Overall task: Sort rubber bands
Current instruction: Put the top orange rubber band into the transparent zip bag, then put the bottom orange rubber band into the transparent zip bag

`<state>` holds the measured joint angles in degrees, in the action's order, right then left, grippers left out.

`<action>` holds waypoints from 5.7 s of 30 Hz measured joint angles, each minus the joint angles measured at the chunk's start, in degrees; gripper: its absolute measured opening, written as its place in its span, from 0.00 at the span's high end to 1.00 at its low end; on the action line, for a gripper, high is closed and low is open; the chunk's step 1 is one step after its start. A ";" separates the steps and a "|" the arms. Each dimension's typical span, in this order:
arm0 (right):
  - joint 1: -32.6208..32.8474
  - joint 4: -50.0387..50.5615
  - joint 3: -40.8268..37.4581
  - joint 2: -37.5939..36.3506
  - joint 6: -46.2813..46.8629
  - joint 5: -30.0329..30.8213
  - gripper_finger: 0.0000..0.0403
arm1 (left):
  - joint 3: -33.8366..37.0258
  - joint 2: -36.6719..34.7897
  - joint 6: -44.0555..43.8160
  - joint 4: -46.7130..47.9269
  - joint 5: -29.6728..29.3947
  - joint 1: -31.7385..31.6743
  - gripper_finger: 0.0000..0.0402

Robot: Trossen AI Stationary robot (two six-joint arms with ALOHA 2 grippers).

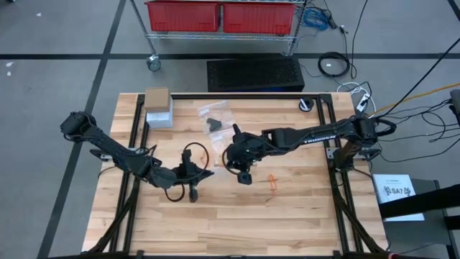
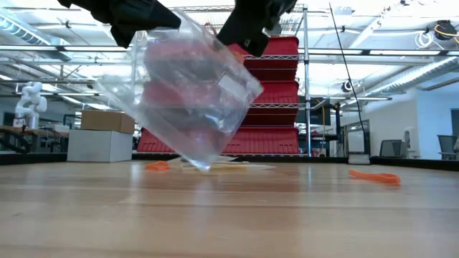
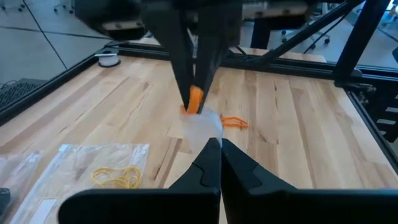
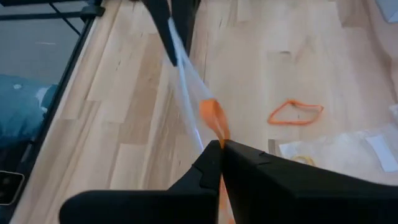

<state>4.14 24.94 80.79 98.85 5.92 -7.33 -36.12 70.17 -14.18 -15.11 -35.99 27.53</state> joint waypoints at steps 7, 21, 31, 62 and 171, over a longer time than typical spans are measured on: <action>0.08 -0.75 -0.02 2.24 -0.01 -0.36 1.00 | 0.00 0.01 -0.40 0.04 1.29 -1.04 1.00; 1.58 -3.20 1.11 2.27 6.94 -1.18 0.91 | 0.00 0.00 -0.52 -0.33 1.28 -2.49 1.00; 1.81 -1.65 1.11 -0.21 8.45 -1.64 0.58 | 0.00 0.01 -0.50 -0.45 1.29 -2.28 1.00; 11.61 19.38 -1.29 -6.75 16.56 23.96 0.53 | 0.00 0.00 5.62 -5.57 -3.50 0.46 1.00; 16.24 15.79 4.79 -1.73 12.83 38.69 1.00 | 0.00 0.87 3.98 -5.06 -5.87 -0.57 1.00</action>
<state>20.38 40.73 85.58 97.12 18.75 31.36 -36.12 71.05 -10.20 -20.17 -41.86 26.96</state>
